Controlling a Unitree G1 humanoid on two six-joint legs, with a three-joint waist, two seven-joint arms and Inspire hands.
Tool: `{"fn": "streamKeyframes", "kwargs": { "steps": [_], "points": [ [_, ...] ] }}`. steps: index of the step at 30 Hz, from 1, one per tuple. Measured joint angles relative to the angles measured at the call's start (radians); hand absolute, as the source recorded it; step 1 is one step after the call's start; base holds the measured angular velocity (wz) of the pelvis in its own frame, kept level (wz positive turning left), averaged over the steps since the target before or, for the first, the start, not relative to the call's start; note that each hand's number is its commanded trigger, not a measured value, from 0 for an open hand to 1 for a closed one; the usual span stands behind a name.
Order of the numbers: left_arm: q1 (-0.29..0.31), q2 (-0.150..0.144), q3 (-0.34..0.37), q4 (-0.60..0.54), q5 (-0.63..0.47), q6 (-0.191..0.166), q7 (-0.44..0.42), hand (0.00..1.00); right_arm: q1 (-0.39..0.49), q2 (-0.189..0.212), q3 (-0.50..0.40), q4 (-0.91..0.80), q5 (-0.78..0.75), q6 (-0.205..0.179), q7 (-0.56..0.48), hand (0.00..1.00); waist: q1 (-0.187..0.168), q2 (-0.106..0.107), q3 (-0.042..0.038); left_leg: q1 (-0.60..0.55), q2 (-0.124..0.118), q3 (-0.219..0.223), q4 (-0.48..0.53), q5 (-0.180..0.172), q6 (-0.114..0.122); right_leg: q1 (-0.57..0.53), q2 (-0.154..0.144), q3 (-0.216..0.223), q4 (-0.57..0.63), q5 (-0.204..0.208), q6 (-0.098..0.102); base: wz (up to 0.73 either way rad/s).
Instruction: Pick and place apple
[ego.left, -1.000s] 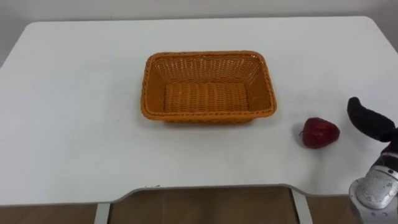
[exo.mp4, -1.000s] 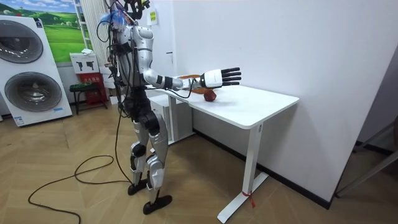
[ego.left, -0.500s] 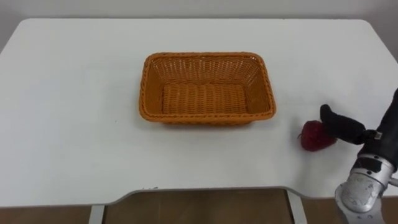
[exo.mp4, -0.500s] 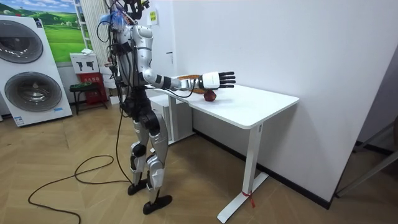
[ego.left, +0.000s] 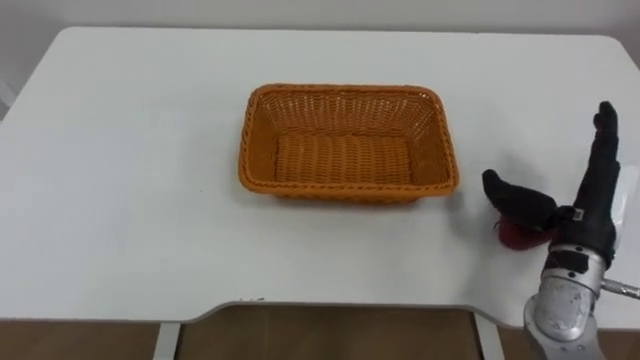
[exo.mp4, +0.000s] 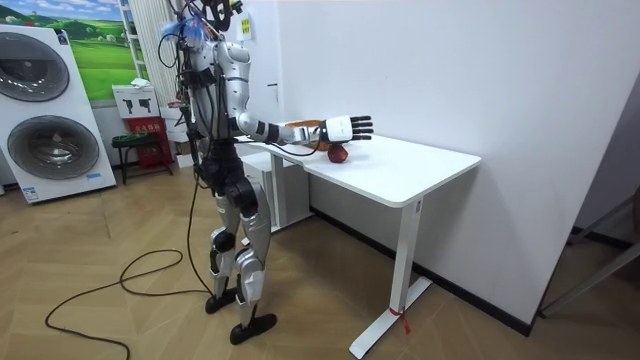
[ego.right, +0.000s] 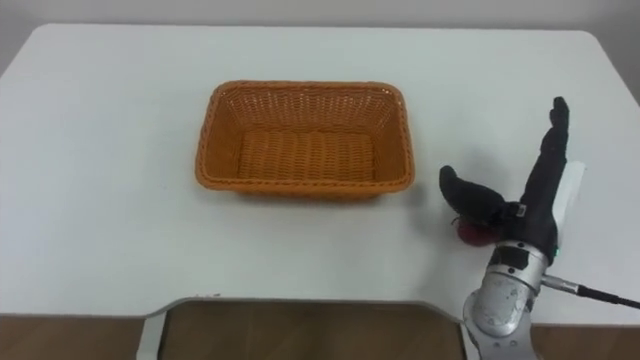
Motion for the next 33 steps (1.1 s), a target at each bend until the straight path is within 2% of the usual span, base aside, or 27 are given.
{"fn": "streamKeyframes", "kwargs": {
  "steps": [6,12,15,19,23,29,30,31,32,33],
  "points": [
    [-0.004,-0.001,0.000,0.000,0.001,-0.001,-0.002,0.00,0.006,0.000,0.016,0.021,-0.042,0.000,0.038,0.00,-0.002,-0.002,0.0009,0.002,0.000,0.000,0.001,0.000,0.000,0.005,-0.001,-0.006,-0.003,0.000,0.000,0.00],
    [-0.012,-0.001,0.000,0.000,0.001,-0.001,-0.013,0.00,0.029,0.000,0.040,0.076,-0.042,0.000,0.061,0.00,0.000,-0.011,0.0050,-0.001,-0.001,0.001,0.002,0.000,0.000,0.000,-0.002,-0.006,0.003,0.000,0.000,0.00],
    [-0.009,-0.001,0.000,0.000,0.000,-0.001,-0.014,0.00,0.030,0.000,0.040,0.113,-0.042,0.000,0.063,0.00,0.000,-0.017,0.0018,-0.004,-0.001,0.001,0.003,0.000,0.000,-0.002,-0.002,-0.005,0.003,0.000,0.000,0.00],
    [-0.006,-0.001,0.000,-0.002,0.002,-0.001,-0.022,0.00,0.036,0.000,0.039,0.151,-0.037,-0.002,0.063,0.00,-0.007,-0.013,-0.0009,-0.006,-0.001,0.000,0.003,0.000,0.000,0.002,-0.001,-0.004,-0.008,0.003,0.001,0.00],
    [0.008,0.002,0.000,-0.031,0.004,-0.001,-0.023,0.00,0.036,0.001,0.038,0.172,-0.031,-0.033,0.063,0.00,-0.029,-0.005,-0.0051,-0.010,-0.001,-0.005,0.003,0.000,0.000,0.003,-0.001,-0.010,-0.014,0.006,0.001,0.04],
    [0.010,0.005,0.000,-0.039,0.003,-0.014,-0.025,0.00,0.039,0.005,0.038,0.230,-0.005,-0.074,0.062,0.00,-0.031,-0.004,-0.0046,0.007,-0.001,-0.011,0.003,0.000,0.000,0.035,-0.001,-0.018,-0.030,0.007,0.001,0.04],
    [0.010,0.005,0.000,-0.038,0.003,-0.015,-0.025,0.00,0.038,0.005,0.038,0.234,-0.005,-0.077,0.062,0.05,-0.031,-0.004,-0.0046,0.007,-0.001,-0.012,0.003,0.000,0.000,0.035,-0.001,-0.019,-0.030,0.007,0.001,0.05],
    [0.010,0.005,0.000,-0.037,0.002,-0.015,-0.025,0.00,0.036,0.005,0.038,0.250,-0.005,-0.087,0.062,0.67,-0.031,-0.003,-0.0044,0.007,-0.001,-0.014,0.003,0.000,0.000,0.036,-0.001,-0.020,-0.030,0.008,0.001,0.04],
    [0.012,0.004,0.000,-0.034,0.002,-0.015,-0.025,0.00,0.033,0.006,0.038,0.270,-0.005,-0.098,0.062,1.00,-0.030,-0.003,-0.0040,0.008,-0.001,-0.014,0.002,0.000,0.000,0.038,-0.001,-0.021,-0.030,0.008,0.002,0.00],
    [0.015,0.004,0.000,-0.032,0.001,-0.016,-0.024,0.00,0.032,0.009,0.038,0.283,-0.006,-0.105,0.062,1.00,-0.028,-0.001,-0.0025,0.012,-0.001,-0.014,0.000,0.000,0.000,0.041,0.000,-0.020,-0.030,0.008,0.002,0.00]
  ]
}}
